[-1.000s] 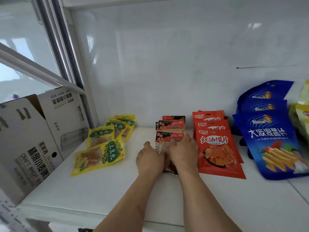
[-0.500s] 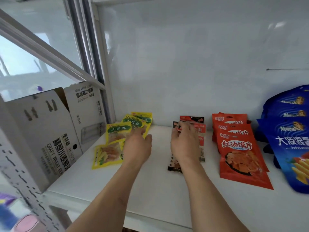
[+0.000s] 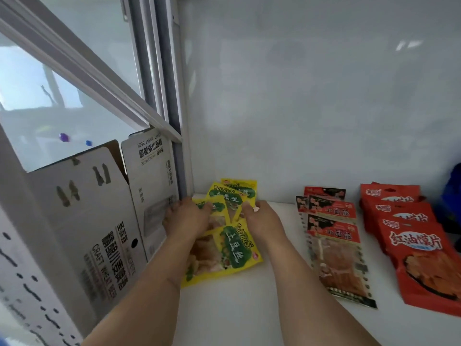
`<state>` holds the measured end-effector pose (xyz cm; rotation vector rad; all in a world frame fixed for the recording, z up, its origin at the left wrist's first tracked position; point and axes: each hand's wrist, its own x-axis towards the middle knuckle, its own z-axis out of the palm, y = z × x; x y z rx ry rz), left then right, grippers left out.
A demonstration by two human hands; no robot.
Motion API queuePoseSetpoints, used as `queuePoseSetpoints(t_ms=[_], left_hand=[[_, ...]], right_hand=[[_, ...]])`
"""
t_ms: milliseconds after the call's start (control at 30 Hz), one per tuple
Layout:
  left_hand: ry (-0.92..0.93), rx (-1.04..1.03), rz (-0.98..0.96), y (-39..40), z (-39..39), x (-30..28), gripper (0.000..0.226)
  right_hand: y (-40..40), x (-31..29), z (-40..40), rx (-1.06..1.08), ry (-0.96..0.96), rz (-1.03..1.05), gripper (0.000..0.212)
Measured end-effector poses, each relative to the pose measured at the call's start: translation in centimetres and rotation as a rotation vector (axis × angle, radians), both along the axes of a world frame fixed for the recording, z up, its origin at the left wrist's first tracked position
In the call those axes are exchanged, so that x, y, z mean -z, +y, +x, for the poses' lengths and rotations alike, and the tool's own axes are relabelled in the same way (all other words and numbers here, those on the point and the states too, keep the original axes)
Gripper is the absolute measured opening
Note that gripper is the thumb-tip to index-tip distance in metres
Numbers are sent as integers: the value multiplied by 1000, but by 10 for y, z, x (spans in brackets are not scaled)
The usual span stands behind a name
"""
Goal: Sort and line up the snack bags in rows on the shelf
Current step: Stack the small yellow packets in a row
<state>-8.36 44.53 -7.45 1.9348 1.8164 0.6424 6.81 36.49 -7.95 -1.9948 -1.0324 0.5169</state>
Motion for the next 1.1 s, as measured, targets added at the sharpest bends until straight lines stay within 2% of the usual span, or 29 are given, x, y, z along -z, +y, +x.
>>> queuePoseSetpoints(t_ms=[233, 400, 467, 567, 667, 767, 800, 867, 900, 967, 1033, 1100], left_hand=[[0, 141, -136, 24, 6, 11, 91], [-19, 224, -156, 21, 1, 9, 84], [-70, 279, -227, 20, -3, 5, 89], [-226, 297, -338, 20, -5, 2, 108], [-252, 225, -276, 16, -1, -4, 87], [-280, 229, -296, 14, 4, -4, 74], [-325, 251, -318, 15, 4, -1, 76], [-459, 260, -374, 26, 3, 11, 82], [-505, 270, -405, 26, 3, 11, 74], [-553, 307, -443, 15, 3, 2, 44], [-586, 321, -439, 10, 4, -3, 18], [-651, 302, -437, 10, 4, -1, 11]], right_hand=[[37, -2, -1, 67, -135, -199, 76], [55, -4, -1, 104, 211, 81, 87], [57, -7, 1, 125, 256, 105, 84], [61, -3, 9, 141, 324, 91, 65], [58, 1, 11, 129, 471, 115, 54], [51, 2, 10, 119, 637, 187, 68], [49, 3, 11, 97, 706, 220, 65], [46, 4, 13, 56, 832, 271, 39], [44, 3, 14, 40, 877, 287, 27], [39, -1, 15, 19, 951, 313, 17], [36, -2, 16, -13, 1012, 347, 20], [33, -1, 15, -45, 1043, 341, 25]])
